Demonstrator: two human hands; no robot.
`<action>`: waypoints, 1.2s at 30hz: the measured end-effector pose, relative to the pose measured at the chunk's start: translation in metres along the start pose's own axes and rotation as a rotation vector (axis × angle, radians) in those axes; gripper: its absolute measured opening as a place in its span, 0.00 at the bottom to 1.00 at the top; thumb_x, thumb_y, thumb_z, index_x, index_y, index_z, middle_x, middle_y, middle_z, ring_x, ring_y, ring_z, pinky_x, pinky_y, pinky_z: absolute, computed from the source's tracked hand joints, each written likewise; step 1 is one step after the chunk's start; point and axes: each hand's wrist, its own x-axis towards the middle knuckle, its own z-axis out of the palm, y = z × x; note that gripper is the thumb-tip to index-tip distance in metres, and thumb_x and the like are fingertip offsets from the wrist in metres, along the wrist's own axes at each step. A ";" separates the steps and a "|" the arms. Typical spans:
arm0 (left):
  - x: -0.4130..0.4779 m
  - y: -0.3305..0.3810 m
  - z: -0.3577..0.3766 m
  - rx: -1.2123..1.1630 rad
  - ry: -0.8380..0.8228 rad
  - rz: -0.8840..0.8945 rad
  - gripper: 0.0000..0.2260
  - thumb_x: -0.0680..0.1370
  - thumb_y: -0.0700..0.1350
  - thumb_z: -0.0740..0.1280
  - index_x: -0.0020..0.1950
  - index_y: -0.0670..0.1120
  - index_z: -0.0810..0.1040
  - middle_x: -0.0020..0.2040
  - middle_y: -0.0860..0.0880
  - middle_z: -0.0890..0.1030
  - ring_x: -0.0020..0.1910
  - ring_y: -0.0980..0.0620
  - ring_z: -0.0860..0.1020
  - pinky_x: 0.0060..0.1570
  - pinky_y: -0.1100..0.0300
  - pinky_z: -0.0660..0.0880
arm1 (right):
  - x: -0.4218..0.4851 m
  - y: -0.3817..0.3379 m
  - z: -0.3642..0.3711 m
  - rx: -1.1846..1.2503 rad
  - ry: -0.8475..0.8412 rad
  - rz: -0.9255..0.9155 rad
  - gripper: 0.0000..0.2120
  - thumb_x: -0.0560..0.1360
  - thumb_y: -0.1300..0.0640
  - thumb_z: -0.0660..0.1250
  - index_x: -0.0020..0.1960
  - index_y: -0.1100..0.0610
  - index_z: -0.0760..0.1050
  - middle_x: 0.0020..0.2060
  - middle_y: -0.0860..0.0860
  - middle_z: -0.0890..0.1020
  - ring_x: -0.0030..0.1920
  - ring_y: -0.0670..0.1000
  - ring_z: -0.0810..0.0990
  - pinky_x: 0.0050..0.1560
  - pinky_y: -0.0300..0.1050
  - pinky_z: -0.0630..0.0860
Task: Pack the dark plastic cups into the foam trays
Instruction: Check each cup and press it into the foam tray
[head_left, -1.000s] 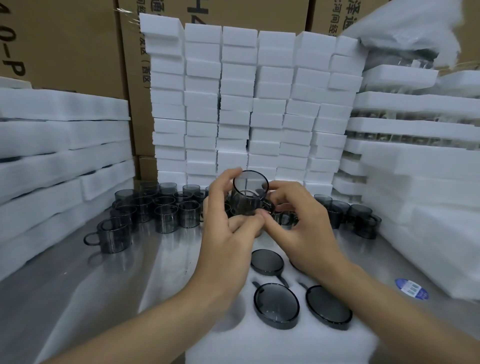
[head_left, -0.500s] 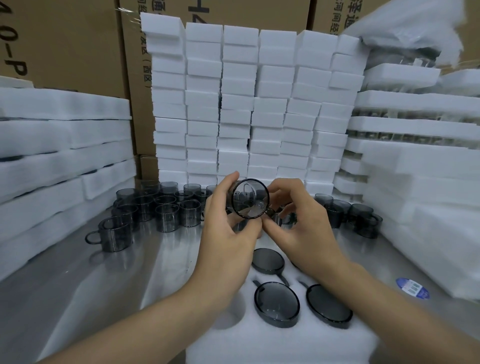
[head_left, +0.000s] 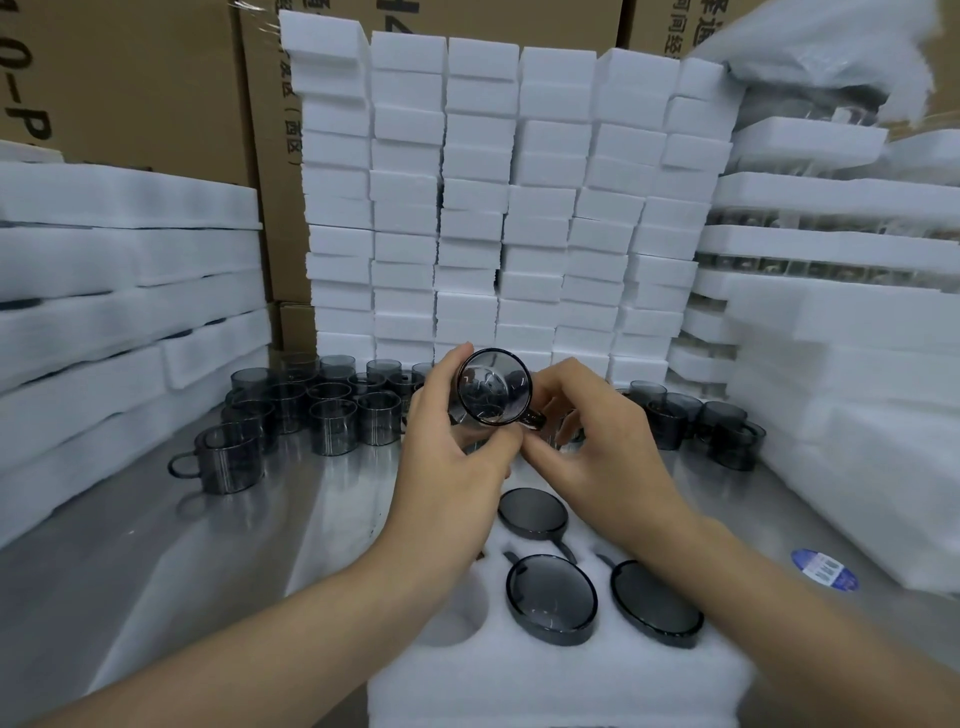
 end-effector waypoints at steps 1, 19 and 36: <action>0.001 -0.002 -0.001 0.005 0.002 -0.011 0.30 0.81 0.33 0.71 0.77 0.59 0.72 0.67 0.50 0.82 0.55 0.54 0.85 0.56 0.54 0.84 | 0.000 0.000 0.000 0.000 -0.015 0.005 0.15 0.74 0.60 0.75 0.52 0.45 0.73 0.44 0.41 0.79 0.42 0.47 0.80 0.41 0.43 0.76; 0.005 0.001 0.001 0.173 -0.053 -0.106 0.29 0.74 0.29 0.68 0.68 0.57 0.76 0.65 0.46 0.80 0.62 0.48 0.80 0.66 0.45 0.79 | 0.000 -0.001 -0.002 -0.065 -0.276 0.146 0.24 0.70 0.38 0.64 0.58 0.54 0.75 0.36 0.47 0.80 0.39 0.48 0.80 0.43 0.50 0.77; 0.003 0.004 0.001 0.181 -0.063 -0.109 0.29 0.75 0.30 0.69 0.69 0.57 0.76 0.65 0.45 0.80 0.62 0.47 0.81 0.67 0.43 0.78 | 0.001 -0.004 -0.003 -0.059 -0.298 0.180 0.24 0.70 0.39 0.65 0.60 0.52 0.76 0.37 0.47 0.81 0.40 0.48 0.80 0.44 0.54 0.78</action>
